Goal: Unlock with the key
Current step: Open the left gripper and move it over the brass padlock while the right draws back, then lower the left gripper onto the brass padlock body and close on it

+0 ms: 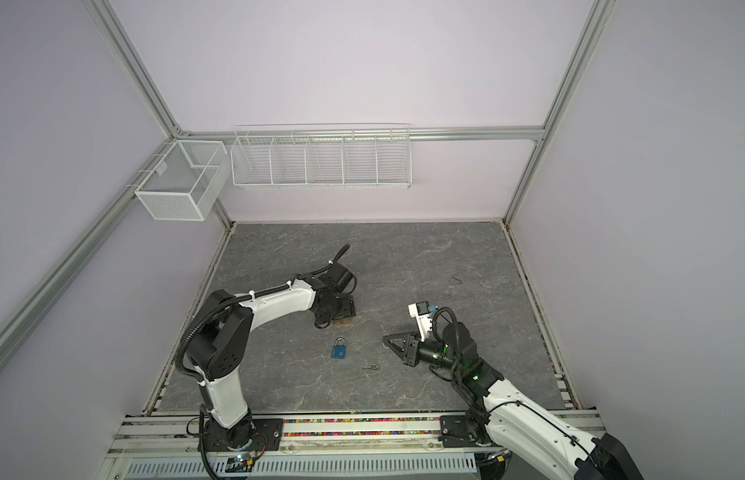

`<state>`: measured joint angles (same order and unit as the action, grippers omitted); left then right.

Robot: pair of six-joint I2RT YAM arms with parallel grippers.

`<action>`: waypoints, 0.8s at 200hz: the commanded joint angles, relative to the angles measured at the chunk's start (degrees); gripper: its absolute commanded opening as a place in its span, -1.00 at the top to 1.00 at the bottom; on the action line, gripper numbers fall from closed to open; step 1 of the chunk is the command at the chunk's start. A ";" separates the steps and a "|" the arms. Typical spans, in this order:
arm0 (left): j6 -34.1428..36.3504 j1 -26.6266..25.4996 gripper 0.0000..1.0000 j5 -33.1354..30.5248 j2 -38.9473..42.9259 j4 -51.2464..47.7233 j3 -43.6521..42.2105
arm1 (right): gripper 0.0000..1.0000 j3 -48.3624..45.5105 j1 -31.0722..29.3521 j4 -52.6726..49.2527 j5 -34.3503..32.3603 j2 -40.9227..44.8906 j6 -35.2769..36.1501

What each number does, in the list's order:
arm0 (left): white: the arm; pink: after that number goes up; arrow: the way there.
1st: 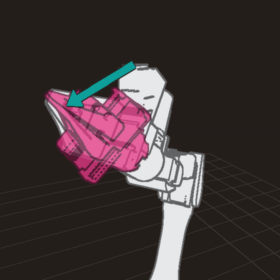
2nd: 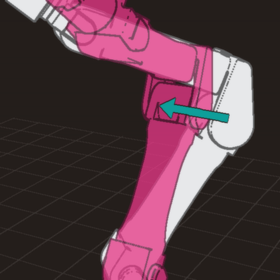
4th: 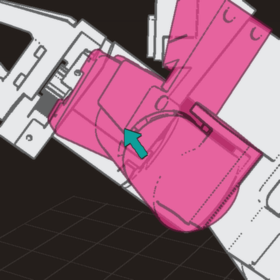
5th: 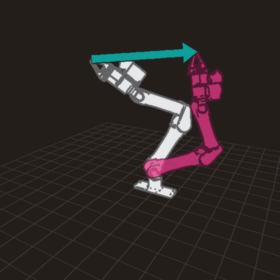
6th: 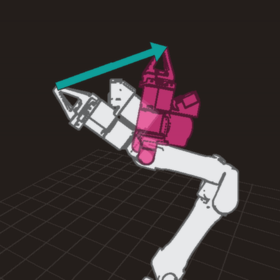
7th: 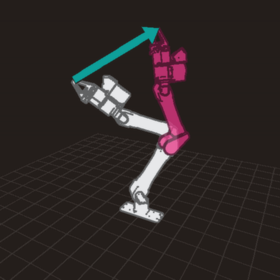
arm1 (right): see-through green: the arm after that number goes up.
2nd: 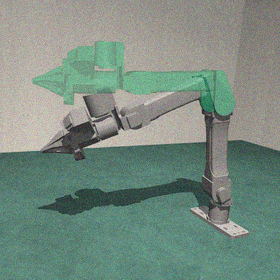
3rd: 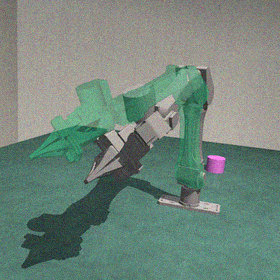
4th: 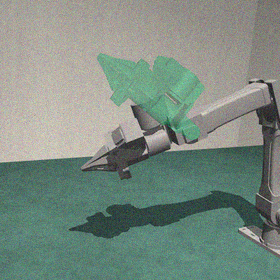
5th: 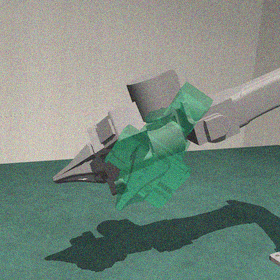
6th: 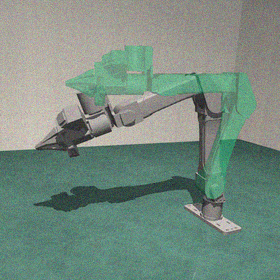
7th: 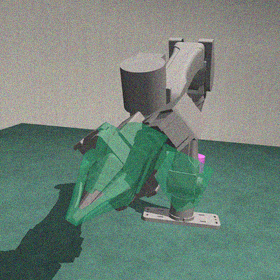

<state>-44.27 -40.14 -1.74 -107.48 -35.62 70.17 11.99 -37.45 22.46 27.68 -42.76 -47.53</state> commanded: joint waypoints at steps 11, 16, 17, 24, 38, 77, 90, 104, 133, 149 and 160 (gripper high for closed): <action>-0.47 -0.29 -0.47 1.01 -2.10 0.38 1.81 | 0.88 0.85 0.29 -2.02 -0.59 0.84 0.86; -0.59 -0.31 -0.45 1.00 -2.21 0.24 1.81 | 0.88 0.84 0.34 -2.11 -0.69 0.92 0.85; -0.57 -0.30 -0.45 0.97 -2.21 0.22 1.81 | 0.88 0.84 0.30 -2.13 -0.74 0.97 0.90; -0.65 -0.29 -0.43 0.95 -2.43 0.16 1.72 | 0.88 0.84 0.42 -2.11 -0.79 1.01 0.98; -0.64 -0.29 -0.37 0.99 -2.91 0.15 1.63 | 0.88 0.93 0.45 -2.28 -0.79 0.93 1.16; -1.33 -0.24 0.22 3.88 -3.82 3.08 0.54 | 0.88 1.44 0.47 -2.94 -0.27 0.06 1.74; -1.91 -0.28 0.50 5.44 -3.05 5.57 -0.38 | 0.88 1.37 0.53 -2.83 -0.13 -0.36 1.96; -3.47 -0.28 0.73 6.68 -0.10 9.33 -2.28 | 0.88 1.37 0.77 -3.33 0.12 -0.82 2.83; -6.72 -0.71 1.00 7.27 10.17 14.92 -4.81 | 0.88 2.13 1.87 -2.39 1.23 -1.47 4.26; -8.90 -1.13 1.00 6.98 16.05 17.84 -6.04 | 0.88 3.73 2.23 -2.58 2.29 -2.54 5.86; -9.96 -1.58 1.00 5.47 18.66 18.45 -6.67 | 0.88 4.69 2.41 -2.85 2.65 -3.30 6.47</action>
<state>-50.37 -40.86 4.51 -96.38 -23.33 64.05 13.78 -35.68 18.44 28.51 -44.99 -43.97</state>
